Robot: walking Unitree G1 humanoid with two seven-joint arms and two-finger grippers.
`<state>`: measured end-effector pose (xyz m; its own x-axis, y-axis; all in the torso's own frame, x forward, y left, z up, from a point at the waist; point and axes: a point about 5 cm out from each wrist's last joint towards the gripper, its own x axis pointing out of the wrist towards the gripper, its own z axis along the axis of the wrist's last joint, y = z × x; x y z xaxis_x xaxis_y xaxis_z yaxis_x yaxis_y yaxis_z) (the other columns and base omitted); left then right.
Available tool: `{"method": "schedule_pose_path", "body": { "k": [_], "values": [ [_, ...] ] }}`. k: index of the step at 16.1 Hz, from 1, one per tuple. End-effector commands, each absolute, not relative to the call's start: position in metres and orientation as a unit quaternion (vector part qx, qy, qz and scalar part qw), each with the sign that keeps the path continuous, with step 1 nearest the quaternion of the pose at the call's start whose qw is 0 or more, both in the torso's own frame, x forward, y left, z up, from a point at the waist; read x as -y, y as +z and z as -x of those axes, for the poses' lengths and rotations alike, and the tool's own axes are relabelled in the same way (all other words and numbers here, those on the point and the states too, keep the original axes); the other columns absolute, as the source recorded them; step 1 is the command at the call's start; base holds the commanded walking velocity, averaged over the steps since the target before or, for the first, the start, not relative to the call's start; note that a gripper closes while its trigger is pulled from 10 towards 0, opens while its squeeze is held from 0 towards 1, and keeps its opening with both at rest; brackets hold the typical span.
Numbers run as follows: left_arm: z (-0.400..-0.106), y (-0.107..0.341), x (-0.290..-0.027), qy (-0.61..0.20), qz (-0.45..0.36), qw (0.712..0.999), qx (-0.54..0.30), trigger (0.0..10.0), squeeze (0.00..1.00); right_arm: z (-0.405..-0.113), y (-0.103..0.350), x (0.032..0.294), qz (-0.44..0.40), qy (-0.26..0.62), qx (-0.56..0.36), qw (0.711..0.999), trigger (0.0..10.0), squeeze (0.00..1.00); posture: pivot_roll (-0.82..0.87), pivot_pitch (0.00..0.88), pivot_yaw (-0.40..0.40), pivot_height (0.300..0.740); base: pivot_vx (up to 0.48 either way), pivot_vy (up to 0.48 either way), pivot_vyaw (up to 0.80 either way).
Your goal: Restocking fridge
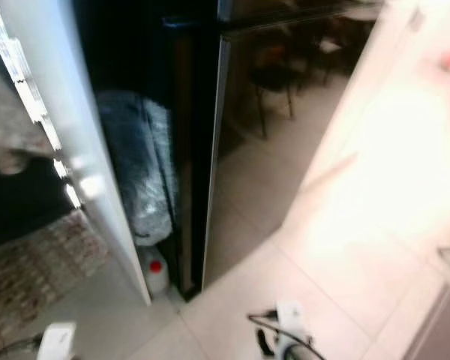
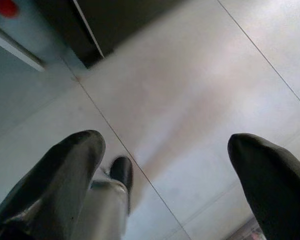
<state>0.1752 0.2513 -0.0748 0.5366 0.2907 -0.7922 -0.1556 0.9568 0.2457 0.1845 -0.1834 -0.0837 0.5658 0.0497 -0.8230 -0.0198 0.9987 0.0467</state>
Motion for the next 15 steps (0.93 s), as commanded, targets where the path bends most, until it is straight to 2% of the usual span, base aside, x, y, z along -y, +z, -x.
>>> {"method": "schedule_pose_path", "body": {
  "k": [1, 13, 15],
  "values": [
    [-0.1645, -0.0782, -0.2564, 0.134, -0.077, 0.865, -0.478, 10.0, 0.00, -0.1889, -0.0818, 0.1803, -0.018, 0.022, -0.460, 0.888, 10.0, 0.00, 0.12, 0.000, -0.062, 0.740, 0.000, 0.000, -0.77],
    [-0.1621, -0.0790, -0.2571, 0.131, -0.082, 0.863, -0.482, 10.0, 0.00, -0.1860, -0.0833, 0.1791, -0.016, 0.026, -0.463, 0.886, 10.0, 0.00, 0.12, 0.000, -0.056, 0.740, 0.000, 0.000, -0.77],
    [-0.1615, -0.0792, -0.2571, 0.130, -0.083, 0.862, -0.482, 10.0, 0.00, -0.1858, -0.0833, 0.1788, -0.018, 0.026, -0.460, 0.888, 10.0, 0.00, 0.12, 0.000, -0.055, 0.740, 0.000, 0.000, 0.00]
  ]
}}
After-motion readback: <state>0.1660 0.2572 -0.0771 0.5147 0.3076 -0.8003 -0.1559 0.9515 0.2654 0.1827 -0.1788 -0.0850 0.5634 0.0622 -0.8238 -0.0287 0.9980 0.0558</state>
